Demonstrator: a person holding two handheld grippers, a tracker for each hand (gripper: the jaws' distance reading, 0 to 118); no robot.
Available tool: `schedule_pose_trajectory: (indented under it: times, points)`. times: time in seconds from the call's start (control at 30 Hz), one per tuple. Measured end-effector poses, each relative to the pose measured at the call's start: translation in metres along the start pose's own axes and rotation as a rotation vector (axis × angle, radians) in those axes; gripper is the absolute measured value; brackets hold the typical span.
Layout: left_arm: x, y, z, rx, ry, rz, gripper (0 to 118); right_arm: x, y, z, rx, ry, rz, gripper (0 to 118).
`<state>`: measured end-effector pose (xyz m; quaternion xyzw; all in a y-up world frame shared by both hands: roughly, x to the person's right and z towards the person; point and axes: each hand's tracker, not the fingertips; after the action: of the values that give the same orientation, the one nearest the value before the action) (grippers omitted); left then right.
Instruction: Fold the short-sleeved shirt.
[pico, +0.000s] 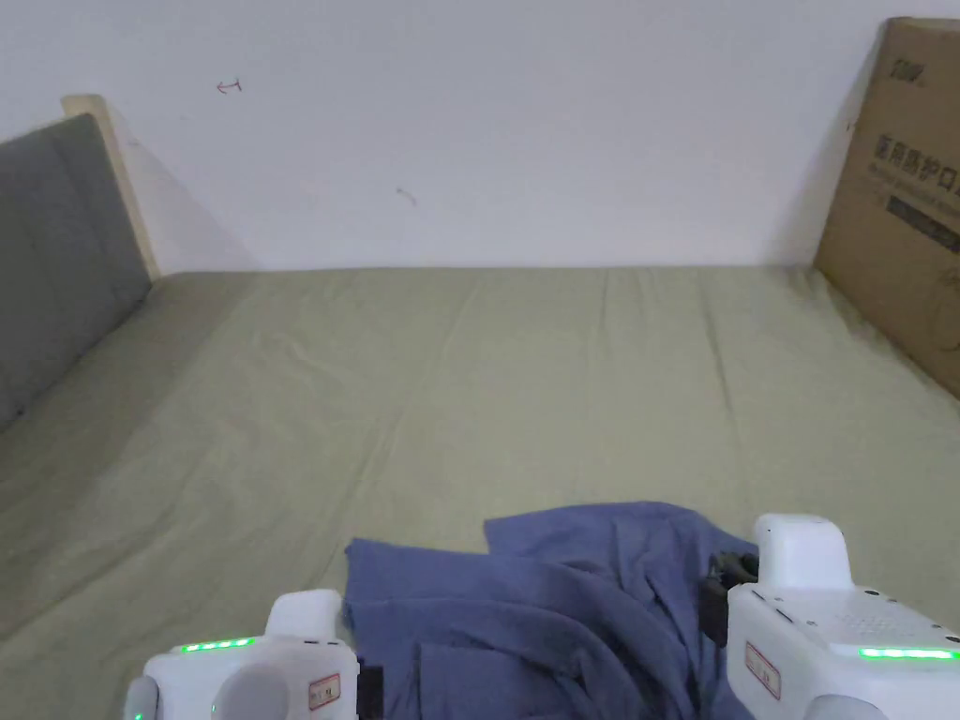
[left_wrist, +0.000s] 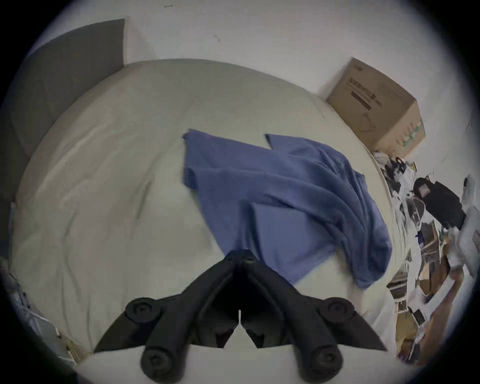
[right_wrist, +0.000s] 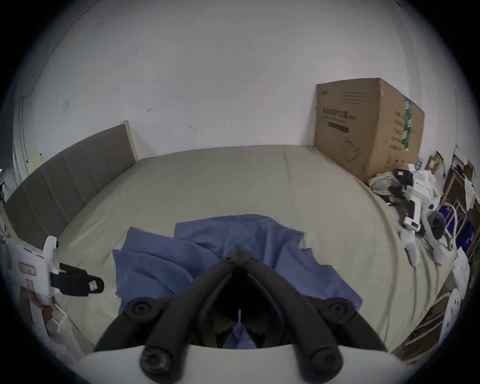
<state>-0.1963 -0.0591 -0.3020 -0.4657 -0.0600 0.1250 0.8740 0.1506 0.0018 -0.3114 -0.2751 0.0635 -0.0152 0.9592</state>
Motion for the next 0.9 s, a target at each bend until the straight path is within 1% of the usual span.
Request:
schedule_pose_trajectory:
  times: [0.07, 0.13, 0.2, 0.23, 0.3, 0.33, 0.37, 0.43, 0.47, 0.5, 0.53, 0.57, 0.6, 0.63, 0.67, 0.7, 0.73, 0.77, 0.8, 0.87, 0.9]
  points:
    - [-0.008, 0.024, -0.011, 0.011, 0.039, 0.002, 2, -0.007, 0.006, -0.018, -0.015, 0.004, 0.009, 1]
    - [-0.017, 0.053, -0.024, -0.007, 0.048, 0.004, 39, -0.01, 0.01, -0.033, -0.029, 0.013, 0.011, 1]
    - [-0.023, 0.082, -0.044, -0.084, 0.009, 0.026, 68, -0.012, 0.012, -0.047, -0.045, 0.021, 0.017, 1]
    - [-0.026, 0.098, -0.057, -0.109, 0.003, 0.027, 79, -0.012, 0.012, -0.053, -0.052, 0.022, 0.023, 1]
    - [-0.03, 0.123, -0.082, -0.074, 0.048, 0.02, 100, -0.012, 0.01, -0.065, -0.067, 0.024, 0.033, 1]
    - [-0.032, 0.133, -0.097, -0.067, 0.093, 0.017, 102, -0.011, 0.009, -0.07, -0.08, 0.022, 0.034, 1]
    - [-0.034, 0.144, -0.11, -0.071, 0.122, 0.027, 102, -0.009, 0.007, -0.073, -0.089, 0.023, 0.031, 1]
    - [-0.04, 0.158, -0.133, -0.078, 0.112, 0.03, 102, -0.005, 0.004, -0.08, -0.104, 0.024, 0.028, 1]
    - [-0.041, 0.157, -0.145, -0.117, 0.103, 0.032, 101, -0.002, 0.004, -0.083, -0.112, 0.02, 0.025, 1]
    - [-0.041, 0.155, -0.156, -0.17, 0.1, 0.028, 93, 0.0, 0.003, -0.084, -0.119, 0.015, 0.021, 1]
    - [-0.039, 0.15, -0.164, -0.207, 0.192, -0.025, 81, 0.004, 0.003, -0.087, -0.129, 0.016, 0.011, 1]
    - [-0.037, 0.149, -0.159, -0.157, 0.137, -0.071, 80, 0.008, 0.002, -0.09, -0.137, 0.02, -0.001, 1]
    - [-0.037, 0.149, -0.15, -0.156, 0.147, -0.038, 75, 0.011, 0.002, -0.092, -0.141, 0.019, -0.008, 1]
    - [-0.039, 0.15, -0.143, -0.138, 0.141, -0.039, 62, 0.014, 0.002, -0.094, -0.145, 0.019, -0.014, 1]
    - [-0.042, 0.15, -0.14, -0.124, 0.149, -0.05, 41, 0.017, 0.002, -0.097, -0.146, 0.018, -0.016, 1]
    - [-0.044, 0.15, -0.137, -0.12, 0.155, -0.052, 10, 0.019, 0.003, -0.1, -0.151, 0.015, -0.017, 1]
    - [-0.046, 0.149, -0.132, -0.112, 0.157, -0.055, 7, 0.021, 0.006, -0.104, -0.159, 0.012, -0.019, 1]
    - [-0.047, 0.149, -0.129, -0.108, 0.117, -0.036, 7, 0.023, 0.01, -0.109, -0.167, 0.019, -0.015, 1]
    - [-0.047, 0.148, -0.126, -0.102, 0.12, -0.008, 7, 0.025, 0.015, -0.113, -0.171, 0.027, -0.009, 1]
    - [-0.043, 0.149, -0.116, -0.087, 0.111, -0.008, 7, 0.027, 0.033, -0.127, -0.203, 0.073, 0.01, 2]
    - [-0.04, 0.149, -0.111, -0.075, 0.113, -0.017, 7, 0.029, 0.042, -0.134, -0.201, 0.093, 0.003, 16]
